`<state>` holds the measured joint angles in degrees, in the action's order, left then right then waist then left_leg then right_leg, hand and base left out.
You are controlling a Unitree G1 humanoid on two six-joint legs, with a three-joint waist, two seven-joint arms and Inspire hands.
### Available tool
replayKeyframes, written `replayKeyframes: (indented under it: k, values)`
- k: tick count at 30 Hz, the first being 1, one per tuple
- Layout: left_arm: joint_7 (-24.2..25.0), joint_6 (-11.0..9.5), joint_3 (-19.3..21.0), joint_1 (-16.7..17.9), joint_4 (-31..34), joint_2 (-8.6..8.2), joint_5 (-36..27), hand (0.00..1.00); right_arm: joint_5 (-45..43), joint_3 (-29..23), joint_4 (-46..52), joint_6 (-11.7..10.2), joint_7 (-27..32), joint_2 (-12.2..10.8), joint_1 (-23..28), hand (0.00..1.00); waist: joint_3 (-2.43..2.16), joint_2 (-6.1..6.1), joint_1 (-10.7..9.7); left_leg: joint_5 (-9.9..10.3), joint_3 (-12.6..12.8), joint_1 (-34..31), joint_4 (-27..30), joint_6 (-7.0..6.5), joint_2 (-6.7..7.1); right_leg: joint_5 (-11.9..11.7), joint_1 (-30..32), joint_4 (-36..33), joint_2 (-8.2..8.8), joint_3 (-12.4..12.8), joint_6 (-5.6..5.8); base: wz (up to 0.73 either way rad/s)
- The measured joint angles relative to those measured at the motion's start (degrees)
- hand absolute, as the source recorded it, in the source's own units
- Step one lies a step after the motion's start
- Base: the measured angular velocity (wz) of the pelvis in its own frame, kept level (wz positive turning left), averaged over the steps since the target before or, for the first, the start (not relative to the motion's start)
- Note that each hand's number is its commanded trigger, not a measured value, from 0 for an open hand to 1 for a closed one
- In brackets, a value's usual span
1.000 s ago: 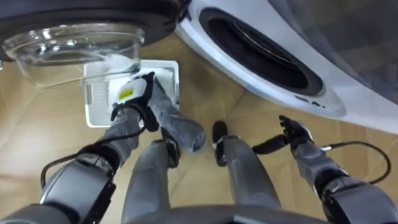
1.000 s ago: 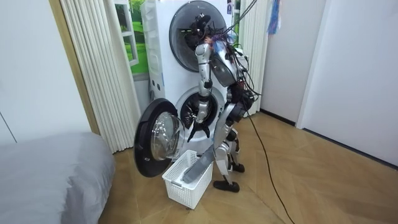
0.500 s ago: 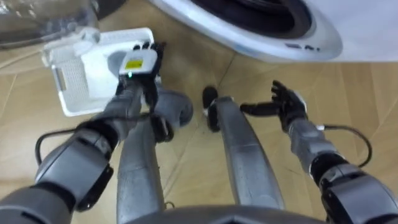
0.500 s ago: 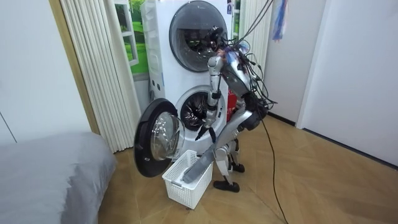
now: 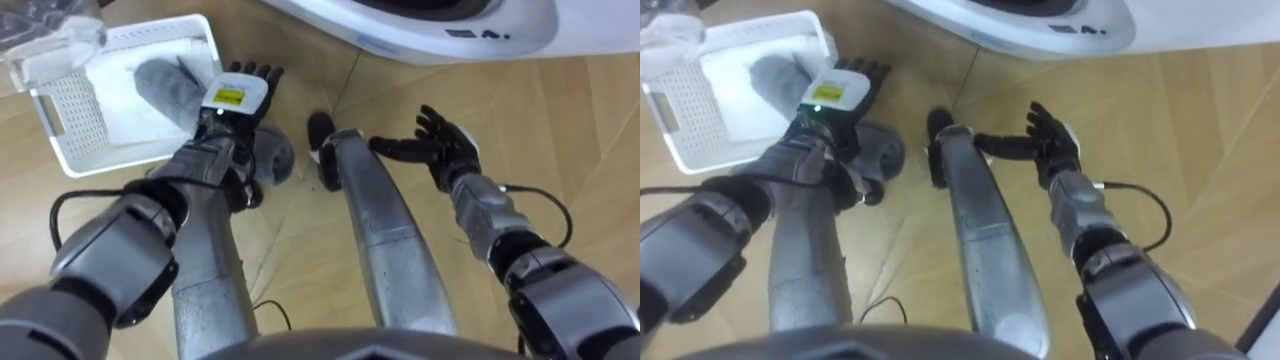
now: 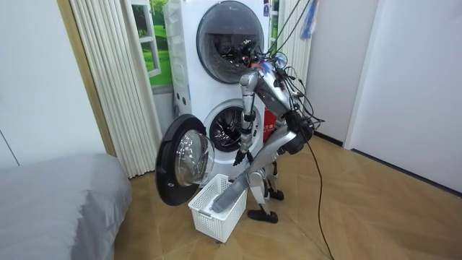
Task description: Put towel into washing machine
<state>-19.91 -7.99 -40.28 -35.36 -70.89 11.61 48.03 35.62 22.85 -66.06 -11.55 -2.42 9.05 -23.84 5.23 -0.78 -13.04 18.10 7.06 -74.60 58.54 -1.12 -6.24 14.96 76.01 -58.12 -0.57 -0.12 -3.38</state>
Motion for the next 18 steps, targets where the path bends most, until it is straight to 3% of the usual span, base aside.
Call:
replayKeyframes:
  k: [8,14,15,17,18]
  values:
    - [7.2,-0.9,-5.8,-1.1,-0.2,-0.09,-1.5,0.00,-0.2,2.3,-1.2,-0.2,-1.2,-1.6,-3.6,0.00,-0.01,-0.32,-0.9,0.5,0.4,-1.3,0.8,-0.94,0.10,0.7,1.2,-0.7,0.48,-0.1,0.46,0.00]
    - [13.5,-0.8,-8.6,-1.5,-0.9,0.53,-9.4,0.00,-0.2,4.0,-0.8,-0.1,-2.1,-3.0,-3.9,0.00,0.06,-0.45,-1.1,0.7,0.5,-2.5,0.7,-1.24,0.05,1.0,2.4,-0.7,0.80,0.0,0.75,0.01]
    - [14.7,-0.8,-8.5,-1.8,-1.0,0.76,-10.2,0.11,-0.3,3.9,-0.8,-0.1,-2.4,-3.0,-4.0,0.00,0.09,-0.54,-1.3,0.7,0.6,-2.5,0.6,-1.31,0.12,1.1,2.4,-0.7,1.02,-0.1,0.78,0.05]
    - [16.7,-0.8,-8.5,-2.2,-1.0,1.05,-10.4,0.78,-0.2,4.0,-0.8,-0.1,-2.7,-3.0,-4.2,0.00,0.14,-0.65,-1.8,0.8,0.7,-2.5,0.6,-1.43,0.34,1.4,2.4,-0.9,1.52,-0.2,0.78,0.08]
    - [18.1,-0.7,-8.5,-2.4,-1.0,1.05,-10.4,1.00,-0.3,3.9,-0.8,-0.1,-2.8,-3.1,-4.3,0.00,0.11,-0.72,-2.3,0.8,0.7,-2.5,0.4,-1.48,0.76,1.6,2.5,-1.1,1.87,-0.1,0.89,0.16]
